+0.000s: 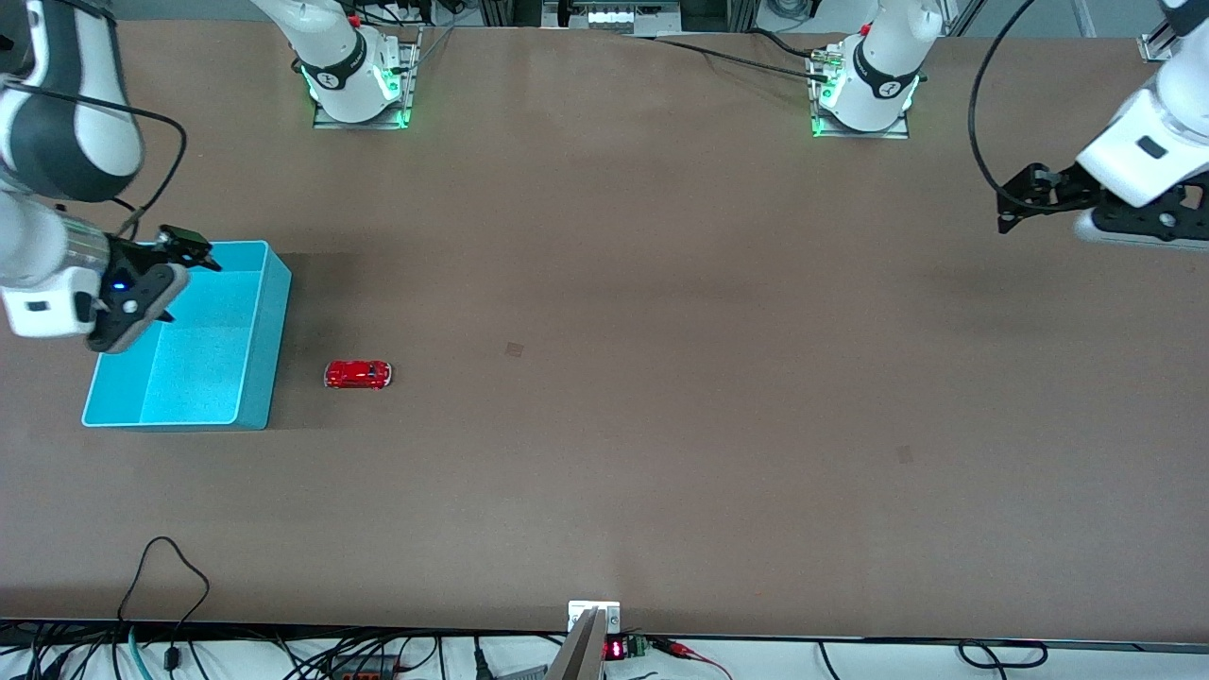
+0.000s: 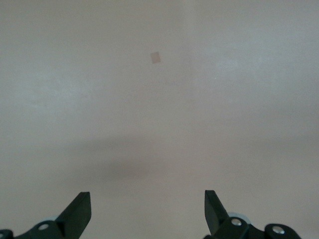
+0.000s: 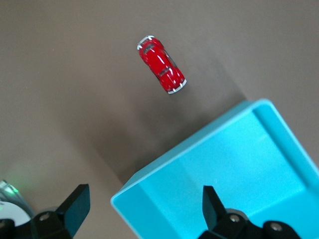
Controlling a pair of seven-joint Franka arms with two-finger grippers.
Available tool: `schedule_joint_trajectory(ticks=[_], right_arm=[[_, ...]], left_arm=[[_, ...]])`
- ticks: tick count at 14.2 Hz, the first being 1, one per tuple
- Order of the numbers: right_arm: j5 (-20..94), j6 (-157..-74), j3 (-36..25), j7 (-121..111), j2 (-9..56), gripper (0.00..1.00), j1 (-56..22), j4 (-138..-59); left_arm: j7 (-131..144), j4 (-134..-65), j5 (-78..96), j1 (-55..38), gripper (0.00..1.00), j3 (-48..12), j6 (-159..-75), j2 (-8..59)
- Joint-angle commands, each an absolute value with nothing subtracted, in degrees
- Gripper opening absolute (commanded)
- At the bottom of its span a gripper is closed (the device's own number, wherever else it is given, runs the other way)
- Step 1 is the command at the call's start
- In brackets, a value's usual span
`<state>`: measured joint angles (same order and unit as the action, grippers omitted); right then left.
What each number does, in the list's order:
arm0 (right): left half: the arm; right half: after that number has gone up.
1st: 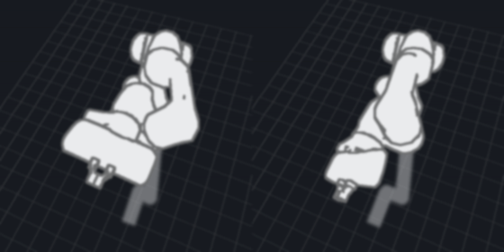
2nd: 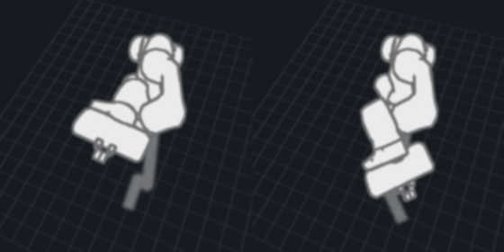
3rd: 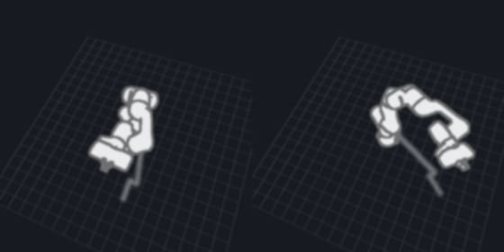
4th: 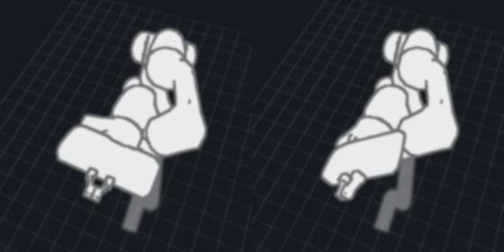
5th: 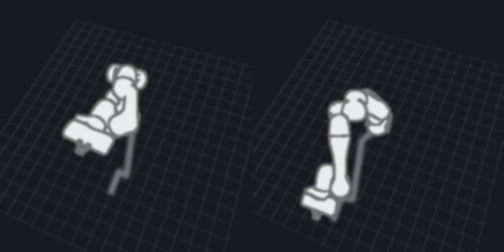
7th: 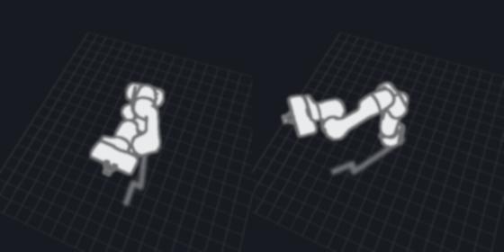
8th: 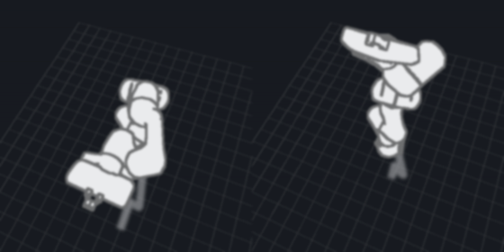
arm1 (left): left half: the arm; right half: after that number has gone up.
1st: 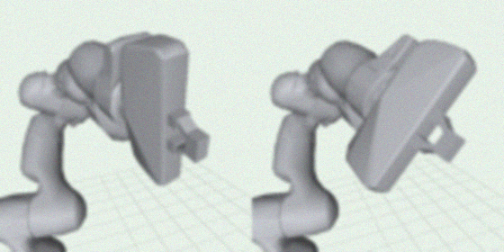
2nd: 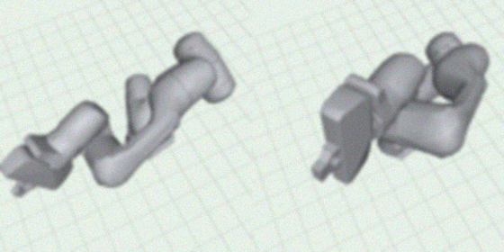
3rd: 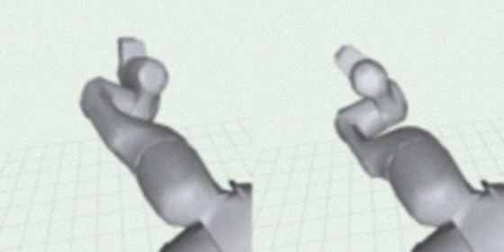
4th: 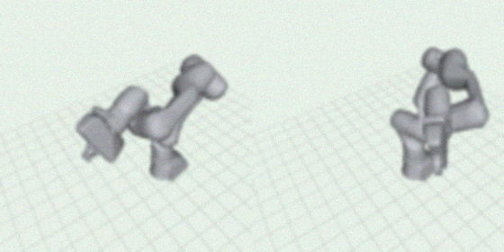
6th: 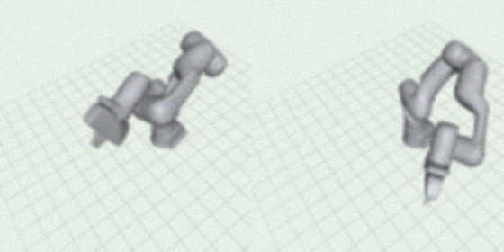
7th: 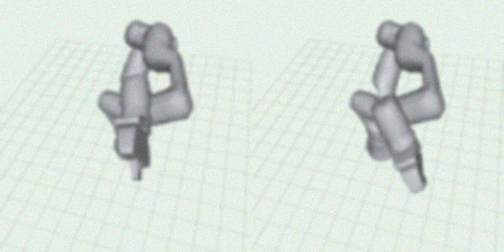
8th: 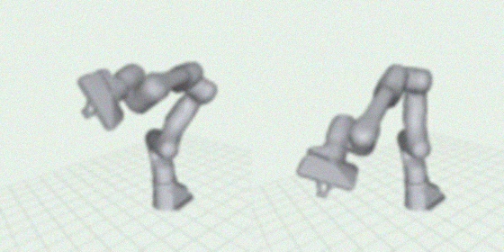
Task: Wind red beetle toy and store in blue box
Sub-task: 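Lower the right gripper to the red car while the left gripper withdraws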
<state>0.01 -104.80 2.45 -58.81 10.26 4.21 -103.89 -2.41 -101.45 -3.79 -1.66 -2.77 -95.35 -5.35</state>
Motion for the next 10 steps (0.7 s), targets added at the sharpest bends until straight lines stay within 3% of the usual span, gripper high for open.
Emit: schedule_joint_trajectory(ticks=[1,6,10], right_arm=[[-4.6,-111.2,6.8,-66.3,10.4,1.0,4.5,-108.3],[-8.0,-129.5,9.8,-71.4,16.9,1.0,4.4,-113.0],[-8.0,-136.0,10.5,-72.8,22.2,1.0,4.0,-113.0]], left_arm=[[-2.7,-101.5,-4.0,0.4,1.0,-3.6,-95.3,-5.8],[-2.5,-100.3,-1.9,0.4,1.0,-3.5,-93.6,-5.0],[-2.6,-98.4,-1.4,0.4,1.0,-3.5,-92.7,-3.4]])
